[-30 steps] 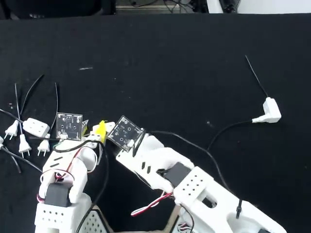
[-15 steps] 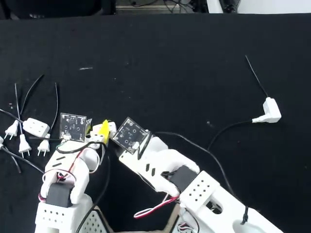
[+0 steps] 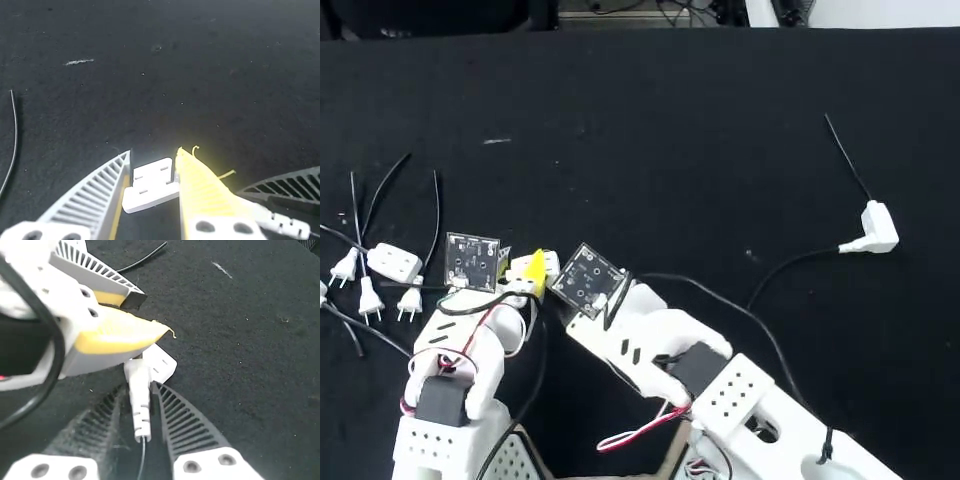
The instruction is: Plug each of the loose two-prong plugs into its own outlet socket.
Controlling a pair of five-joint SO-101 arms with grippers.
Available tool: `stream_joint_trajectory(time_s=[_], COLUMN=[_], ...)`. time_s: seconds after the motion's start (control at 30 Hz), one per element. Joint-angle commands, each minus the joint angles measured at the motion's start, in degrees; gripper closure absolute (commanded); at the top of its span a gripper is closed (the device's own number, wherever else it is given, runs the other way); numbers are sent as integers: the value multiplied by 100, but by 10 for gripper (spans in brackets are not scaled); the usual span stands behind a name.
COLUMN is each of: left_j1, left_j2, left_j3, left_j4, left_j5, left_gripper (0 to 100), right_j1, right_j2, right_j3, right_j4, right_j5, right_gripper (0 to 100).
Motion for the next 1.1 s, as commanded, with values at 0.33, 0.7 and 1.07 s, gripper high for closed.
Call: stream_joint_trajectory(time_s=[0.33,0.7,1.07], left_j1=[-13,-180,-171], left_j2=[26,26,26], left_j3=[-119,-127,-119], left_j4=[-44,-53,-53], left_j5=[-44,-9,-9], left_gripper=[848,848,848], right_j1=[308,237,-35], right_j2=[-180,-180,-180], right_j3=[-708,-725,-734], right_j4=[853,958,923], right_j5=[-18,-70,-70], right_gripper=[988,988,988])
